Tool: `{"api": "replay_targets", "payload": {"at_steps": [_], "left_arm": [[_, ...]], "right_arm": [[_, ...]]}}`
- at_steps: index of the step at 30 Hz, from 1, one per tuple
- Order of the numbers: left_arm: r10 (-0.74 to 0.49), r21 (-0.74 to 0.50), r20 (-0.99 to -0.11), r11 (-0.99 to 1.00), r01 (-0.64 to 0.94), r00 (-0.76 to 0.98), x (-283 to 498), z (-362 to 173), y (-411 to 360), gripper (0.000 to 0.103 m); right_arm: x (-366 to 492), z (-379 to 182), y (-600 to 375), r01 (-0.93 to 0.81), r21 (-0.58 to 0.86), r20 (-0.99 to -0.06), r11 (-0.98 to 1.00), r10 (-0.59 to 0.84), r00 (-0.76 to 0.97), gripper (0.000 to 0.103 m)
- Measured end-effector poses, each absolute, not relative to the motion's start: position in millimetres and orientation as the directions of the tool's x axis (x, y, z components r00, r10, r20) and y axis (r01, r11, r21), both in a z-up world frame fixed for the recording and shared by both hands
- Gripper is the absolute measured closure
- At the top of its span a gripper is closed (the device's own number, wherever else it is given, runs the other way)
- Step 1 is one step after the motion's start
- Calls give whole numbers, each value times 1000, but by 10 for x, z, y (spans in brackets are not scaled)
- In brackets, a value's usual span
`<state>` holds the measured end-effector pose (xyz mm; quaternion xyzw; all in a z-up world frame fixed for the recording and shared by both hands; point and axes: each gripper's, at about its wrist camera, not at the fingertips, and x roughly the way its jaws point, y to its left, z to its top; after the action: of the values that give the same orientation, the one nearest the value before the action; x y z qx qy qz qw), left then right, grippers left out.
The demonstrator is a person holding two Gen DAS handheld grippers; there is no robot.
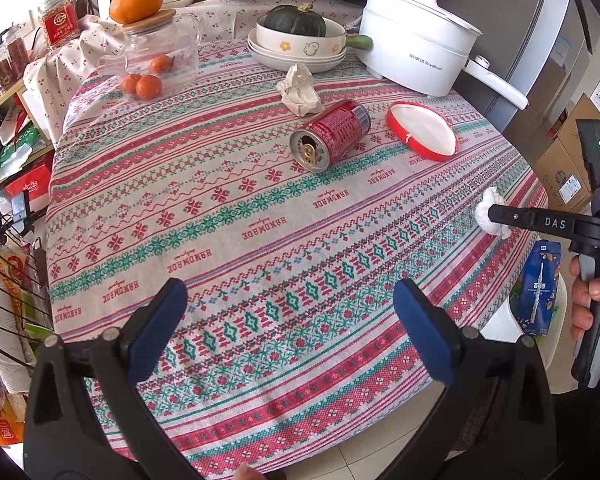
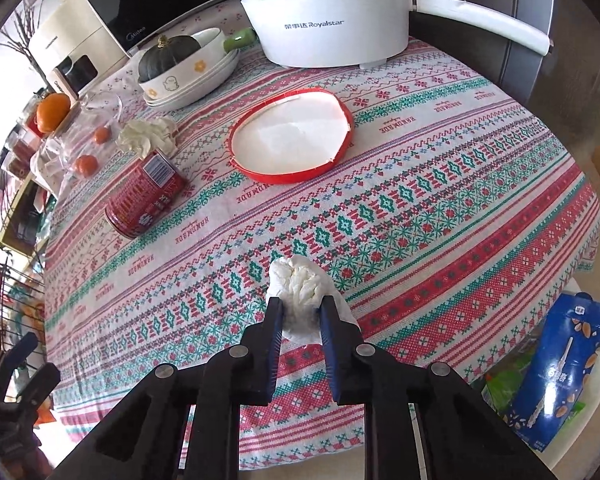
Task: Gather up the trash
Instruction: 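Lift the tissue with the right gripper while the left gripper grasps the red can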
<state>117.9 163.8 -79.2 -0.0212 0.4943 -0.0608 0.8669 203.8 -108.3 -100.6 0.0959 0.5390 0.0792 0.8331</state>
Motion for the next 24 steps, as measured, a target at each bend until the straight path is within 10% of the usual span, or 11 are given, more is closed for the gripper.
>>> {"api": "replay_targets", "payload": {"at_steps": [24], "left_arm": [[-89, 142, -874, 893, 428, 477, 2585, -1046, 983, 6]], "right_arm": [[1747, -490, -1830, -66, 319, -825, 945, 311, 471, 83]]}}
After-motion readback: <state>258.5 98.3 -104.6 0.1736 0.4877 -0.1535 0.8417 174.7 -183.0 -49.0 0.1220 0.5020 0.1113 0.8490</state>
